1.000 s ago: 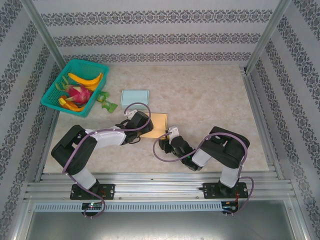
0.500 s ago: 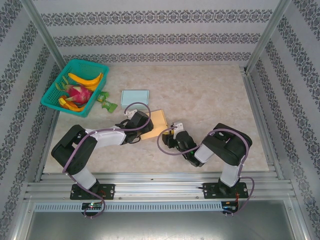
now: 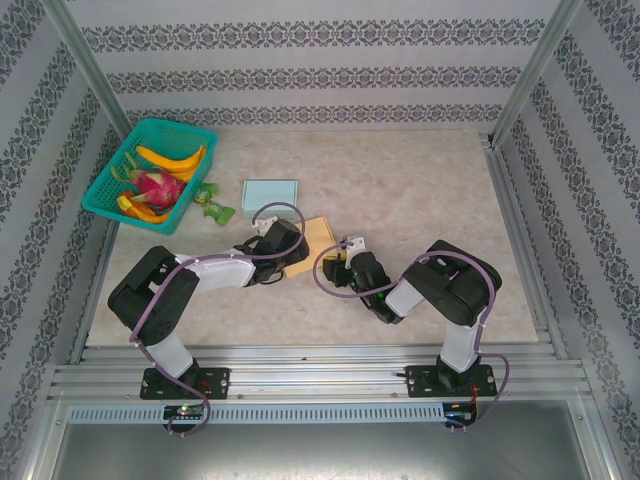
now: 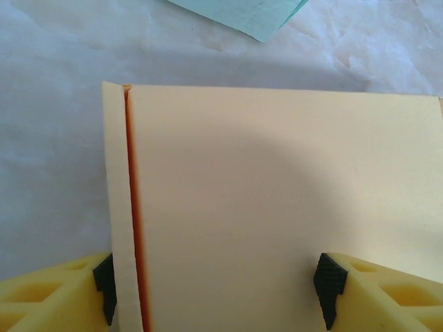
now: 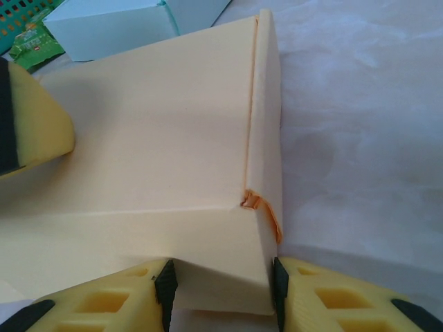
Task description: Fold the paper box
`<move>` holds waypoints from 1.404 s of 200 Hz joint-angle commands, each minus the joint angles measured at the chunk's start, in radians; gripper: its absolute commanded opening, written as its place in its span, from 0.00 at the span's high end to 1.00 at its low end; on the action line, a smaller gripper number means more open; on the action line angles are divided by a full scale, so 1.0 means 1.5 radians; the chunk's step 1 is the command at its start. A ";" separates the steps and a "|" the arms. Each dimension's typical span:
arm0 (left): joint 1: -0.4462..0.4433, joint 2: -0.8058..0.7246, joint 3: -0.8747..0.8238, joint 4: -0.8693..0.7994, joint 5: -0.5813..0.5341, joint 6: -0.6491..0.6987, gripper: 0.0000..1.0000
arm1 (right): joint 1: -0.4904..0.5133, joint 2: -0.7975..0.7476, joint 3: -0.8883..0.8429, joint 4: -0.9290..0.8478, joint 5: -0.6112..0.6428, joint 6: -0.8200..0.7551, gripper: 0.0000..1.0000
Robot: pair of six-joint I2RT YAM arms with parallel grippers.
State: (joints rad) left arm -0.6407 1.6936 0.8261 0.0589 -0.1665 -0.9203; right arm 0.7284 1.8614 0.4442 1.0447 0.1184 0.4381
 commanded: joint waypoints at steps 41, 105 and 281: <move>-0.038 0.045 -0.005 -0.103 0.088 0.033 0.25 | -0.006 0.040 0.045 -0.074 0.006 0.003 0.56; -0.039 0.026 -0.006 -0.094 0.126 0.031 0.25 | -0.019 0.046 0.056 -0.092 -0.006 0.013 0.52; 0.005 -0.118 0.090 -0.166 0.101 0.212 0.14 | -0.207 -0.200 0.117 -0.544 -0.275 0.093 0.93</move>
State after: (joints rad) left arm -0.6777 1.4712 0.8913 -0.1936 -0.0353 -0.7654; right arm 0.4225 1.5810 0.5739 0.3801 -0.2337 0.5686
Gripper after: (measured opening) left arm 0.855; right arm 0.176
